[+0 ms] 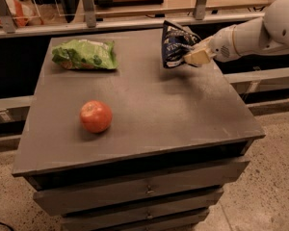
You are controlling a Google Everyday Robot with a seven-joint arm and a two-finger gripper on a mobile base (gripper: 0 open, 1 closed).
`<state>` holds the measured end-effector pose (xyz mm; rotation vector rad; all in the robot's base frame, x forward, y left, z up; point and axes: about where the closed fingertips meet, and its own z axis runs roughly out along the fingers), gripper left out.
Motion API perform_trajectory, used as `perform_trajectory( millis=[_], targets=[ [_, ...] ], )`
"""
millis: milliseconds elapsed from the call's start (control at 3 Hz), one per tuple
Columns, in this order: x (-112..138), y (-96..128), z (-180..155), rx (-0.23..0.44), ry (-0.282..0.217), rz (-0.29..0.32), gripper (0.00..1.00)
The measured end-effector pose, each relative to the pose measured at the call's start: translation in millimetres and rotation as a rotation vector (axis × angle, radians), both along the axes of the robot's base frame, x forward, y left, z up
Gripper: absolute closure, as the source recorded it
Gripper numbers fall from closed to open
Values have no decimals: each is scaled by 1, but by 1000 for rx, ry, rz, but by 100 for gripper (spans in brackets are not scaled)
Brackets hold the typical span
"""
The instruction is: Move blue chip bag near apple
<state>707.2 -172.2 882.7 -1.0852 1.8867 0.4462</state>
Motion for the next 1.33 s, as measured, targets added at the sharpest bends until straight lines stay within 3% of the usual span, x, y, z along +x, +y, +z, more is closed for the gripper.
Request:
perform_trajectory(
  millis=[333, 667, 1000, 1333],
  targets=[
    [-36, 15, 28, -5, 30, 122, 100],
    [-67, 41, 36, -9, 107, 277, 100],
    [-82, 45, 32, -18, 150, 332, 100],
    [-82, 45, 32, -18, 150, 332, 100]
  ],
)
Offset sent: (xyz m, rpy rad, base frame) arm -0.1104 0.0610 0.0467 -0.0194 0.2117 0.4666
